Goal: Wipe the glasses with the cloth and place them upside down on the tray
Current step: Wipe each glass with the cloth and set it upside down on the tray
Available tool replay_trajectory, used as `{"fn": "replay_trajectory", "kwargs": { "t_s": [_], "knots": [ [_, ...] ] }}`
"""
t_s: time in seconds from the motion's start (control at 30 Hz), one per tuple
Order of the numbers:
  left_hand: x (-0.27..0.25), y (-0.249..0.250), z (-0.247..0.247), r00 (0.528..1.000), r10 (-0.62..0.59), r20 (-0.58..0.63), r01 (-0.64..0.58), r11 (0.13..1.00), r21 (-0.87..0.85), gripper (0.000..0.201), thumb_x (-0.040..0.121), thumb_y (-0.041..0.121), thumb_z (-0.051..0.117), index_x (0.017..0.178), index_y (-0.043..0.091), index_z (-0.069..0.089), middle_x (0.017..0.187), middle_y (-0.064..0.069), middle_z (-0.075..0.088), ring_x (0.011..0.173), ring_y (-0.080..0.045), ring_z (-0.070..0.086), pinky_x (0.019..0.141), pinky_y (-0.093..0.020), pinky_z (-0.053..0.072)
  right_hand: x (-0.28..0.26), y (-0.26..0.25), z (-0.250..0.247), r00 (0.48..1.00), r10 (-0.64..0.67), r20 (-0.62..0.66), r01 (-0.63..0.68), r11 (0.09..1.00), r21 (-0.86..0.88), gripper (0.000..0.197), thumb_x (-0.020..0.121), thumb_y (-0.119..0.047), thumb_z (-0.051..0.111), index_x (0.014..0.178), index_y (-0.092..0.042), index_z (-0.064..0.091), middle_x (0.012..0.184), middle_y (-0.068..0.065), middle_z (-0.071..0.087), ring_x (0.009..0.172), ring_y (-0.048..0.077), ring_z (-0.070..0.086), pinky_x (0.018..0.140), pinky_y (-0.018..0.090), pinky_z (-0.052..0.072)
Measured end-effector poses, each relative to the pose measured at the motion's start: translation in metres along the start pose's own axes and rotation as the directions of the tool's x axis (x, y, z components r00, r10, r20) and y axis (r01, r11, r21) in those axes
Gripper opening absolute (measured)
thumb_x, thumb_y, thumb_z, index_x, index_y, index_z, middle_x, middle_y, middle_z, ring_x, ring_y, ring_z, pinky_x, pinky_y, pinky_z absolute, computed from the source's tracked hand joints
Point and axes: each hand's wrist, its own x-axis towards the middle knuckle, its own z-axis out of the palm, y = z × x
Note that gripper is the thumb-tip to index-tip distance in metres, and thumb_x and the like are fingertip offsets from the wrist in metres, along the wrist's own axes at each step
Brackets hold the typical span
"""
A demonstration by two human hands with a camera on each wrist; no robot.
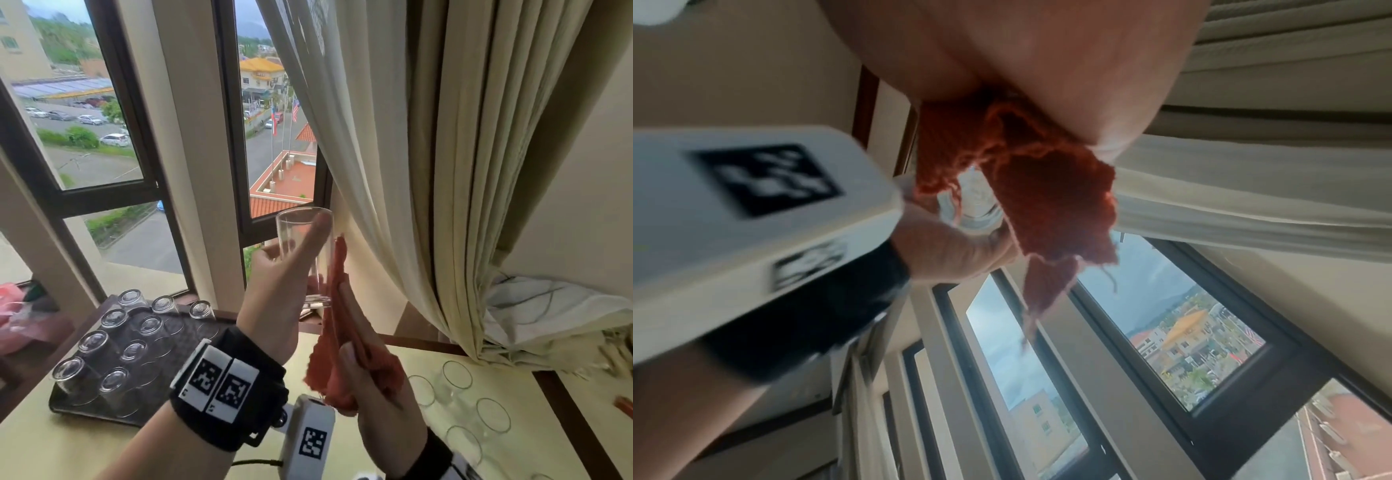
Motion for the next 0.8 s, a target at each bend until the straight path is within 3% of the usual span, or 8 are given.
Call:
{"fn": "replay_trajectory", "kwargs": {
  "t_s": [0.1, 0.23, 0.33, 0.43, 0.57, 0.67, 0.73, 0.8],
  "knots": [
    [-0.002, -0.006, 0.001, 0.999, -0.012, -0.037, 0.012, 1.0, 0.018, 0.113, 0.05, 0.082, 0.091, 0.134, 0.012, 0.06, 0.117, -0.019, 0.075, 0.099, -0.036, 0.08, 0.095, -0.06, 0.062, 0.017, -0.013, -0.001, 0.993, 0.055, -0.105, -0.051, 0.998, 0.042, 0.044, 0.098, -0.042, 0.061, 0.142, -0.045, 0.062, 0.074, 0.009, 0.058, 0.063, 0.016, 0.059, 0.055, 0.024, 0.054],
    [-0.014, -0.017, 0.015, 0.999, -0.05, -0.01, 0.049, 0.998, -0.046, 0.074, 0.09, 0.08, 0.057, 0.117, 0.014, 0.073, 0.12, -0.017, 0.077, 0.119, -0.039, 0.071, 0.108, -0.056, 0.055, 0.043, -0.034, -0.003, 0.984, -0.044, -0.172, 0.059, 0.995, 0.081, 0.042, 0.095, -0.034, 0.056, 0.135, -0.032, 0.067, 0.093, -0.01, 0.078, 0.072, 0.002, 0.071, 0.057, 0.019, 0.056],
    [-0.013, -0.02, 0.017, 0.997, -0.08, -0.016, 0.079, 0.995, -0.056, 0.074, 0.099, 0.081, 0.04, 0.11, 0.021, 0.081, 0.115, -0.009, 0.08, 0.116, -0.033, 0.074, 0.107, -0.058, 0.054, 0.039, -0.035, 0.003, 0.986, -0.154, -0.06, 0.157, 0.987, 0.032, 0.044, 0.103, -0.029, 0.055, 0.138, -0.055, 0.061, 0.107, -0.017, 0.072, 0.08, -0.006, 0.067, 0.061, 0.018, 0.057],
    [-0.007, -0.01, 0.01, 0.998, -0.052, -0.027, 0.05, 0.997, -0.064, 0.07, 0.107, 0.07, 0.034, 0.106, 0.02, 0.083, 0.105, -0.006, 0.083, 0.106, -0.025, 0.078, 0.096, -0.046, 0.058, 0.018, -0.017, 0.005, 0.988, -0.142, 0.057, 0.145, 0.988, -0.061, 0.047, 0.104, -0.037, 0.056, 0.141, -0.064, 0.052, 0.139, -0.018, 0.061, 0.09, -0.006, 0.061, 0.071, 0.03, 0.06],
    [0.002, -0.01, -0.004, 0.999, -0.013, -0.041, 0.012, 1.0, -0.013, 0.076, 0.106, 0.071, 0.03, 0.112, 0.013, 0.079, 0.103, -0.007, 0.08, 0.098, -0.028, 0.075, 0.079, -0.034, 0.052, 0.011, -0.001, 0.007, 1.0, -0.011, 0.022, 0.012, 0.999, -0.043, 0.051, 0.095, -0.052, 0.056, 0.144, -0.064, 0.048, 0.103, -0.015, 0.057, 0.071, 0.008, 0.052, 0.058, 0.027, 0.049],
    [0.0, -0.014, -0.001, 0.999, -0.015, -0.03, 0.015, 1.0, 0.006, 0.076, 0.104, 0.07, 0.031, 0.115, 0.011, 0.077, 0.102, -0.007, 0.07, 0.087, -0.019, 0.065, 0.075, -0.032, 0.052, 0.033, -0.005, 0.004, 0.995, 0.042, -0.091, -0.043, 0.999, -0.007, 0.054, 0.097, -0.048, 0.06, 0.15, -0.041, 0.055, 0.1, -0.002, 0.075, 0.074, 0.028, 0.066, 0.06, 0.029, 0.054],
    [-0.003, -0.017, 0.006, 1.0, -0.002, -0.013, 0.002, 1.0, 0.0, 0.076, 0.101, 0.073, 0.034, 0.113, 0.013, 0.079, 0.106, -0.013, 0.07, 0.088, -0.022, 0.067, 0.08, -0.04, 0.058, 0.049, -0.019, 0.0, 0.988, 0.054, -0.148, -0.049, 0.998, 0.039, 0.053, 0.1, -0.046, 0.064, 0.145, -0.018, 0.062, 0.096, -0.002, 0.079, 0.075, 0.018, 0.074, 0.057, 0.026, 0.056],
    [-0.003, -0.02, 0.009, 1.0, 0.012, -0.025, -0.012, 1.0, -0.017, 0.078, 0.099, 0.078, 0.035, 0.111, 0.015, 0.08, 0.115, -0.021, 0.073, 0.095, -0.03, 0.07, 0.098, -0.051, 0.06, 0.055, -0.029, 0.002, 0.991, -0.018, -0.132, 0.026, 0.998, 0.058, 0.049, 0.099, -0.036, 0.059, 0.146, -0.021, 0.061, 0.087, -0.011, 0.076, 0.071, 0.006, 0.072, 0.055, 0.021, 0.055]
  ]
}}
